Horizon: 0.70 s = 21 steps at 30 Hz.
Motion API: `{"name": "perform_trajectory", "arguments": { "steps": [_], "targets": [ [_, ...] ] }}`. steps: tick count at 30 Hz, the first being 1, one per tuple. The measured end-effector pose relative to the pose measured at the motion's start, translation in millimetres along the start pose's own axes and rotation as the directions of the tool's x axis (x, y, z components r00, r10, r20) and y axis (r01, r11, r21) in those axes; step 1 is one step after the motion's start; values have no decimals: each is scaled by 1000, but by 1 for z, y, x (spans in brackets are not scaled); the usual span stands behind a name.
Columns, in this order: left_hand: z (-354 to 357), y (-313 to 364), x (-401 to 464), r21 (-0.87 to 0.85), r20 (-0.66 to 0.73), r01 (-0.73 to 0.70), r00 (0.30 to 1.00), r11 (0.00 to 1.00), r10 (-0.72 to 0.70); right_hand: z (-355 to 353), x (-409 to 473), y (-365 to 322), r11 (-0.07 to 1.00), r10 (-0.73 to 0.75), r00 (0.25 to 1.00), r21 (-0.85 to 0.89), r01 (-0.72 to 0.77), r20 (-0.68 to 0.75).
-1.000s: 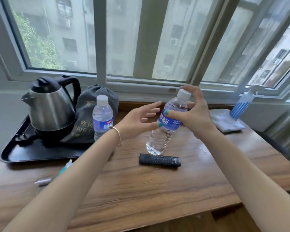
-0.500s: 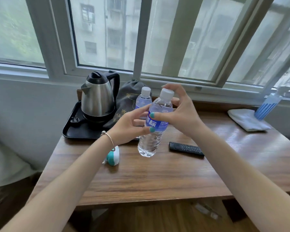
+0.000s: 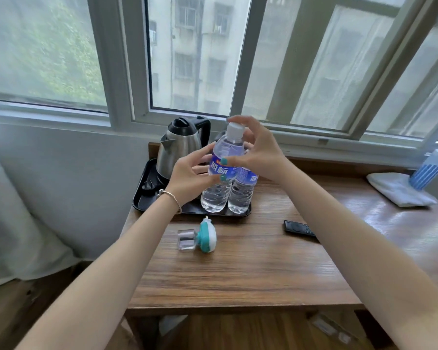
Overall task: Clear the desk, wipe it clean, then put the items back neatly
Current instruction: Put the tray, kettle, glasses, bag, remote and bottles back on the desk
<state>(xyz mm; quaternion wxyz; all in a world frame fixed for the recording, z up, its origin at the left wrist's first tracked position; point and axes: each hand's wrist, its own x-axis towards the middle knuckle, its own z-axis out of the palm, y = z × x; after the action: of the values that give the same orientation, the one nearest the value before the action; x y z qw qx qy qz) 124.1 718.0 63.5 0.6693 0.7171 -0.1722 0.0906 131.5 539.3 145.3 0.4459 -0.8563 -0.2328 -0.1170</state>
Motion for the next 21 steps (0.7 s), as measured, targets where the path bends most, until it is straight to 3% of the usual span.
{"name": "perform_trajectory", "arguments": {
  "steps": [6,21],
  "targets": [
    [-1,-30,17,-27,-39,85,996,996,-86,21,30,21,974,42,999,-225,-34,29],
    [12,-64,45,-23,-59,138,989,990,-139,37,60,53,905,157,985,-409,-115,72]
  ]
}}
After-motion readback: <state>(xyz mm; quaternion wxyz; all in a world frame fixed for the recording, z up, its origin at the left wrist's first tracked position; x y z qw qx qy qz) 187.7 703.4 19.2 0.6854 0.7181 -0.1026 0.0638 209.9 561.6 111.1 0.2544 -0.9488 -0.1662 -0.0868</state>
